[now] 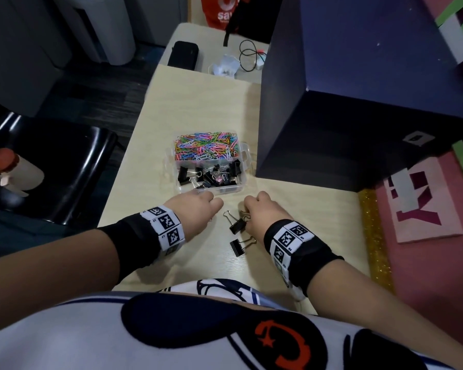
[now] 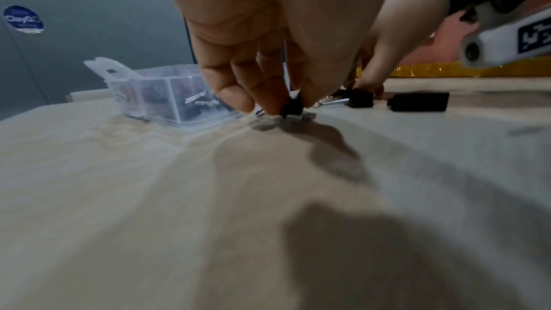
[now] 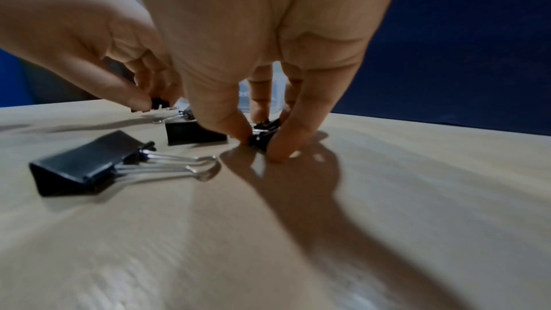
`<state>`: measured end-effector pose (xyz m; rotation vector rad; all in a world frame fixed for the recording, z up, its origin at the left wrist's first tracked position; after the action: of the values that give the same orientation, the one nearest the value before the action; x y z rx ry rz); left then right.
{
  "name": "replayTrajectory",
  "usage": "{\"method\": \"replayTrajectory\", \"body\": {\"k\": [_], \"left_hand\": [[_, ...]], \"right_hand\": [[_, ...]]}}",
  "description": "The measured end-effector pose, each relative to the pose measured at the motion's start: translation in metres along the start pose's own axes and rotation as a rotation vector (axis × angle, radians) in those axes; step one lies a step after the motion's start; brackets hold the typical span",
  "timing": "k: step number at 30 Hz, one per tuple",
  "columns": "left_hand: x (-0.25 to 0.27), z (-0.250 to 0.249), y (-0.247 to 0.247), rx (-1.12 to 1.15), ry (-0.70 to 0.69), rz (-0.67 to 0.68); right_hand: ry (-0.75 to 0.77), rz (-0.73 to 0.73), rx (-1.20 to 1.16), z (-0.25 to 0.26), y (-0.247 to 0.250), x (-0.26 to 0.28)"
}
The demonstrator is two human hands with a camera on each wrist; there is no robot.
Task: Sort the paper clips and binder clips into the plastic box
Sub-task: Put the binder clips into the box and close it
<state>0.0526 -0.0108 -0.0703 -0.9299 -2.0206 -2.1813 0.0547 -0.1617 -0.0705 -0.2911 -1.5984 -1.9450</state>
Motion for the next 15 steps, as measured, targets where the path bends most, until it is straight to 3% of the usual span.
{"method": "replayTrajectory", "body": {"k": [5, 8, 11, 15], "left_hand": [[0.006, -0.003, 0.02, 0.193, 0.045, -0.056], [0.008, 0.005, 0.04, 0.343, 0.014, -0.229], [0.003, 0.025, 0.056, 0.428, 0.061, -0.401], [-0.004, 0.042, 0.061, 0.422, 0.129, -0.432]], "right_hand": [[-0.051, 0.027, -0.042, 0.0, -0.001, 0.0], [-0.064, 0.042, -0.045, 0.0, -0.003, -0.001], [-0.057, -0.016, -0.079, 0.001, 0.004, -0.001], [-0.007, -0.117, -0.108, 0.005, 0.026, -0.003]]}}
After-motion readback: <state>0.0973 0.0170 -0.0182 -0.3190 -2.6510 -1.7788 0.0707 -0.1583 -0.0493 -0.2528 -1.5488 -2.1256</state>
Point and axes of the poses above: each hand's wrist, its own x-axis away from the middle knuckle, its own y-axis out of the back of the hand, z = x × y, the point moved 5 cm from there along -x, towards the middle knuckle, and after that the axes turned 9 degrees about y, right-handed, at the moved point
